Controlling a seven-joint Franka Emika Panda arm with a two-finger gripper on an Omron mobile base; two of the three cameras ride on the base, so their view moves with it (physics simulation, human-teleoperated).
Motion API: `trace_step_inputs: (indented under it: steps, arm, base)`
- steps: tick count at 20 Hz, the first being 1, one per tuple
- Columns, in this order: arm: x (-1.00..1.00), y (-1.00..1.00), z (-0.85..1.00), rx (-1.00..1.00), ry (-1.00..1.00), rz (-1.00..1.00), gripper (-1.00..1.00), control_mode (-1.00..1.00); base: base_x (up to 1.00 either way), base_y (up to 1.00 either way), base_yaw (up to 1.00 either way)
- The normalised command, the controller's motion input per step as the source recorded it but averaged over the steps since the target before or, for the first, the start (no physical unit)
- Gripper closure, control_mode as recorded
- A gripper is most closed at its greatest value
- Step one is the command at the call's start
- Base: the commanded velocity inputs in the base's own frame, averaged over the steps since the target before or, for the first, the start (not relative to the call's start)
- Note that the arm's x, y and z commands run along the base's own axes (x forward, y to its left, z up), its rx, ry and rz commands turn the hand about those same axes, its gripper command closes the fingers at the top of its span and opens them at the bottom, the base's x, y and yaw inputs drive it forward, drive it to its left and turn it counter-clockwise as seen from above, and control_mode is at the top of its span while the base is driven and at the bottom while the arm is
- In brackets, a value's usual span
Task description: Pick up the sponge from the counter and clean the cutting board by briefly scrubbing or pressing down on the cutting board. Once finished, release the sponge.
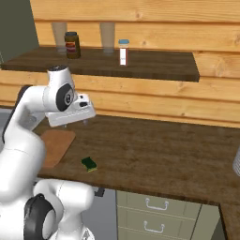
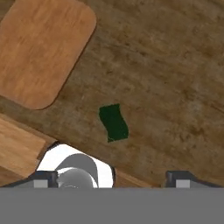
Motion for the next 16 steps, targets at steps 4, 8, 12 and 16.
trace_step_inputs:
  steps: [4,8,12,16]
  arm:
    - [-0.02,0.00,-1.00,-0.09,0.05,0.46,-1.00,-1.00]
    - [0.23,0.00,-0.88,0.19,0.00,0.14,-1.00,-1.00]
    - [0.30,0.00,-0.76,0.20,0.00,0.00,-1.00,-1.00]
    - [0.20,0.00,-0.60,-0.03,0.00,0.00,-1.00,-1.00]
  base:
    - [0.00,0.00,0.00]
    - [0.00,0.00,0.00]
    - [0.00,0.00,0.00]
    - [0.00,0.00,0.00]
